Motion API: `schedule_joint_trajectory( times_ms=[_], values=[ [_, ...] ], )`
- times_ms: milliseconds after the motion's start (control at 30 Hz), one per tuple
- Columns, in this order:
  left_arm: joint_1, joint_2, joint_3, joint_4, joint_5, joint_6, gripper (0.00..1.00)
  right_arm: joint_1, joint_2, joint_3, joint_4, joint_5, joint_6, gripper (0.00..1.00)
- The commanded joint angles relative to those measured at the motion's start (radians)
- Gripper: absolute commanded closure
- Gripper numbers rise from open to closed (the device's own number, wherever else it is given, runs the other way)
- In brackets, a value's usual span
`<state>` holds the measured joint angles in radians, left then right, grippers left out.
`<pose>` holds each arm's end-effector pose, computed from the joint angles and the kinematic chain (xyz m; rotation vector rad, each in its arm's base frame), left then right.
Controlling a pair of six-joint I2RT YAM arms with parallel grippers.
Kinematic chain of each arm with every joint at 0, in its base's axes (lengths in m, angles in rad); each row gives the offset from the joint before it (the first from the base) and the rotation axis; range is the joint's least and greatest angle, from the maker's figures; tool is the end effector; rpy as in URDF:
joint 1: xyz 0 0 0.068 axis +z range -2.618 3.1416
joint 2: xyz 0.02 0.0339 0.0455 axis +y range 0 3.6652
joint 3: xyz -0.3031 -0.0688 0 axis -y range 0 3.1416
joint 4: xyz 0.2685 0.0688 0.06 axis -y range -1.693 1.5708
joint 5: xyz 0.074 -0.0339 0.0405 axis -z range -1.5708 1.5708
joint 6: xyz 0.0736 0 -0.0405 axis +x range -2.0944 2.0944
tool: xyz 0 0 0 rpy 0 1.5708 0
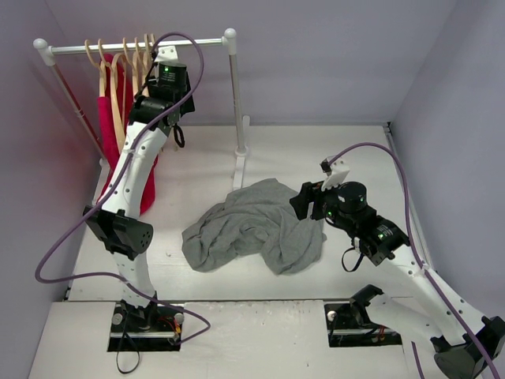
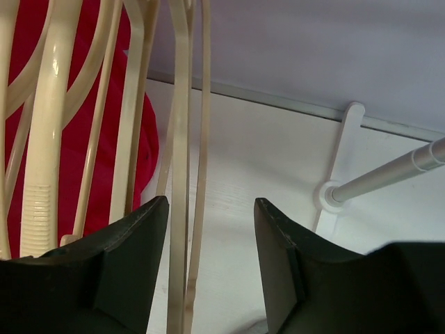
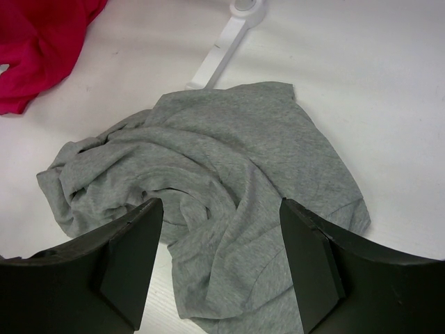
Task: Place the t-shirt on the hanger
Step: Pick up the hanger from the clothesline.
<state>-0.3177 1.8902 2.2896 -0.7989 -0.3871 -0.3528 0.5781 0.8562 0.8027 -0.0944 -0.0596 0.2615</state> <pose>0.4553 -0.1205 0.5057 -0.2838 1.9189 -0.0637 0.1974 0.1340 0.3663 -0.3230 1.7355 0.6681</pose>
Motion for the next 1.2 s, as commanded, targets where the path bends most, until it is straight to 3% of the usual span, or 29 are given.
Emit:
schedule_joint_trajectory(
  times_ms=[0,133,233,367,667,967,1167],
  values=[
    [0.012,-0.025,0.012,0.043,-0.032,-0.001,0.53,0.002,0.001,0.006,0.060,0.008,0.005,0.35],
    [0.012,-0.035,0.036,0.046,-0.031,0.024,0.57,0.002,0.006,0.009,0.061,0.012,0.002,0.35],
    [0.012,-0.044,0.045,0.045,-0.023,0.060,0.69,0.002,0.012,0.011,0.060,0.012,0.002,0.35],
    [0.012,-0.049,0.035,0.046,-0.006,0.080,0.75,0.002,0.018,0.012,0.062,0.011,0.002,0.35],
    [0.012,-0.046,0.032,0.052,0.053,0.095,0.84,0.002,0.015,0.009,0.061,0.006,0.007,0.35],
    [0.012,-0.036,0.051,0.056,0.062,0.103,0.99,0.002,0.007,0.007,0.061,0.004,0.012,0.34],
    [0.012,-0.046,0.081,0.058,0.074,0.110,1.00,0.002,0.014,0.017,0.062,0.004,0.012,0.34]
  ],
)
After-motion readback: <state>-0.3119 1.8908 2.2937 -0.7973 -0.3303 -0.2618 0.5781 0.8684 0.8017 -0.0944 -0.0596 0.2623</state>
